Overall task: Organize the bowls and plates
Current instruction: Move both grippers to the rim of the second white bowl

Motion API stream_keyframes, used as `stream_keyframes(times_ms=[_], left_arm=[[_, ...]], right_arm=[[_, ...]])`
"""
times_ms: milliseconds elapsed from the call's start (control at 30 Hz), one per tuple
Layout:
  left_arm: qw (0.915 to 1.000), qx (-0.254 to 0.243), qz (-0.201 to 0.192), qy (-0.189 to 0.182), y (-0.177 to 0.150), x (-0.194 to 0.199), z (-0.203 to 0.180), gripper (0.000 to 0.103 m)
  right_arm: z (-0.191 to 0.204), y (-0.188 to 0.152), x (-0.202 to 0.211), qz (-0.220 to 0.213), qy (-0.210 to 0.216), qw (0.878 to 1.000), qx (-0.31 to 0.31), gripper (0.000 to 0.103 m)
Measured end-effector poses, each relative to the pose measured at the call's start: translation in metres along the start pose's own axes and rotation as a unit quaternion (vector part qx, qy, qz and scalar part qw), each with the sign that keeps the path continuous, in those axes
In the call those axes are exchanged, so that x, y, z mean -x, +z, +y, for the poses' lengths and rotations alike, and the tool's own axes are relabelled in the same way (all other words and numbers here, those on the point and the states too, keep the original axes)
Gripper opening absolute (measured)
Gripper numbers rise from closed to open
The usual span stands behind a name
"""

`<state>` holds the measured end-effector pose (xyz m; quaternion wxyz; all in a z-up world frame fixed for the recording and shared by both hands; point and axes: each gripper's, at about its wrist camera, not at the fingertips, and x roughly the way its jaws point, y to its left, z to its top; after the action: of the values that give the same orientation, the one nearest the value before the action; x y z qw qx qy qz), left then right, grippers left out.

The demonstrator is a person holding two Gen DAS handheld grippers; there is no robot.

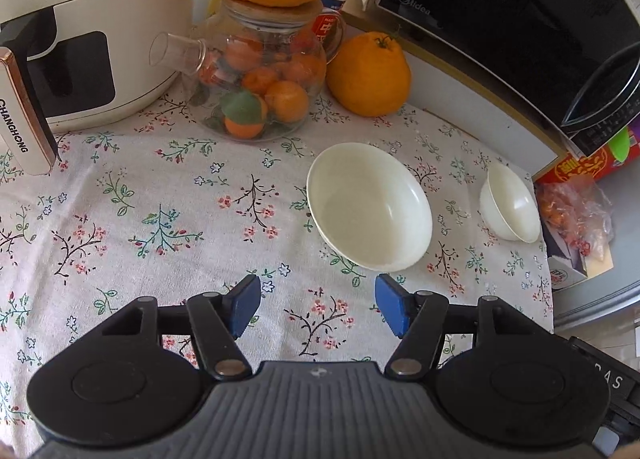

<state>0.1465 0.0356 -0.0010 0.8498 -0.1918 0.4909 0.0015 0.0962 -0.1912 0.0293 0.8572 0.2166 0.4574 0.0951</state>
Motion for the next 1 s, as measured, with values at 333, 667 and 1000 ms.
stream_keyframes(times_ms=[333,667,1000], left_arm=[[0.9994,0.029,-0.012,0.014,0.014,-0.013,0.015,0.062],[0.9987,0.044,-0.027,0.004,0.027,-0.03,0.017,0.061],[0.9986,0.045,-0.026,0.005,0.031,-0.047,0.018,0.047]], right_arm=[[0.013,0.01,-0.025,0.001,0.009,1.0,-0.017,0.057],[0.018,0.013,-0.053,0.004,0.027,0.999,-0.046,0.057],[0.024,0.015,-0.078,0.011,0.027,0.998,-0.05,0.039]])
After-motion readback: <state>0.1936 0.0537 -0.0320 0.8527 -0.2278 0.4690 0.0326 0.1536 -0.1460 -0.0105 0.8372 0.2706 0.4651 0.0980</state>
